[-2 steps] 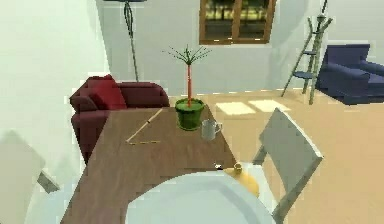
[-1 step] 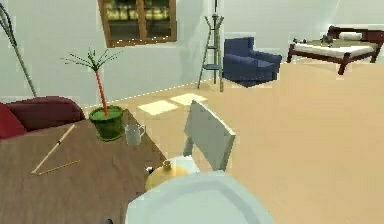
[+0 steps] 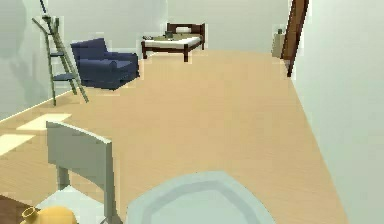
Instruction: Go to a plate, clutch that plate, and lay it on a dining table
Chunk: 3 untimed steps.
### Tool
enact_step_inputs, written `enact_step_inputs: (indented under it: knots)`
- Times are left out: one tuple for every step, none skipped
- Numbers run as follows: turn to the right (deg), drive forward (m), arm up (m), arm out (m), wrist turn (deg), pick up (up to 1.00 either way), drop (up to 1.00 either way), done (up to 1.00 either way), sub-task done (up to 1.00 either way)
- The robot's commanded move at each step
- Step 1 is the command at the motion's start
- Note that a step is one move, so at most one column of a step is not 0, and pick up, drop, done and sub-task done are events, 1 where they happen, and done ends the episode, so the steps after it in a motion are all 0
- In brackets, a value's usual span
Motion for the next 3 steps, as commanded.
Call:
enact_step_inputs:
  knots:
    - [0.0,0.20,0.00,0.00,0.0,0.00,0.00,0.00,0.00]
    - [-45.0,0.00,0.00,0.00,0.0,0.00,0.00,0.00,0.00]
    - [-45.0,0.00,0.00,0.00,0.0,0.00,0.00,0.00,0.00]
